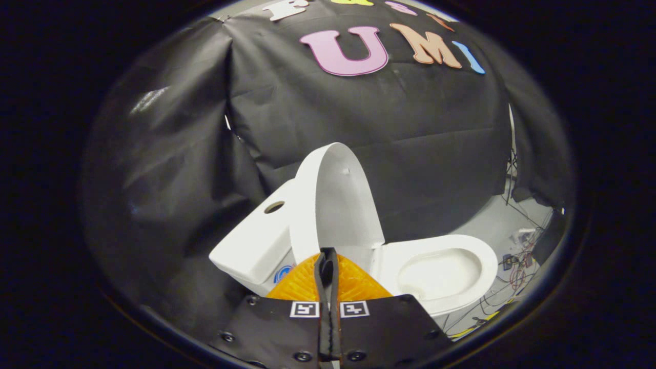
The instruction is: Open the toilet lid.
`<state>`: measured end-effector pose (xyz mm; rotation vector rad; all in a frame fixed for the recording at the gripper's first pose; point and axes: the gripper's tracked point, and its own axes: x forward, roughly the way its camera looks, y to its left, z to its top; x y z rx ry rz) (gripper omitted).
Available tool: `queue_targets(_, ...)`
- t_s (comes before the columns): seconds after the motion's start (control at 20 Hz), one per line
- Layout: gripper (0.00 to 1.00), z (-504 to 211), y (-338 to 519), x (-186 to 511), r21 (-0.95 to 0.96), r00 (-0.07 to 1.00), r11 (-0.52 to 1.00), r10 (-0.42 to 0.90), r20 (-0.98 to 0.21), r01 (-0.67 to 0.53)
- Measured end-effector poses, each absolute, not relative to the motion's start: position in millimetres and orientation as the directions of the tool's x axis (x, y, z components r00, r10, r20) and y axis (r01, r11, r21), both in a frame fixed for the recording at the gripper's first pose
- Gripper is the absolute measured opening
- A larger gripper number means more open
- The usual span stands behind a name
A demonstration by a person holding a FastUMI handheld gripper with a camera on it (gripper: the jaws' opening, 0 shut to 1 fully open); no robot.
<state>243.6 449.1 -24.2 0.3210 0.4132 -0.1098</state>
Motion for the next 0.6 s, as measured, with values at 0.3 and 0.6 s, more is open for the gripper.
queue_targets(0.3,0.08,-21.9,476.2,257.5,0.155,0.919,0.979,-0.06,-0.389,0.129)
queue_targets(0.6,0.08,-21.1,481.9,261.0,0.074,0.922,0.986,-0.114,-0.371,0.152)
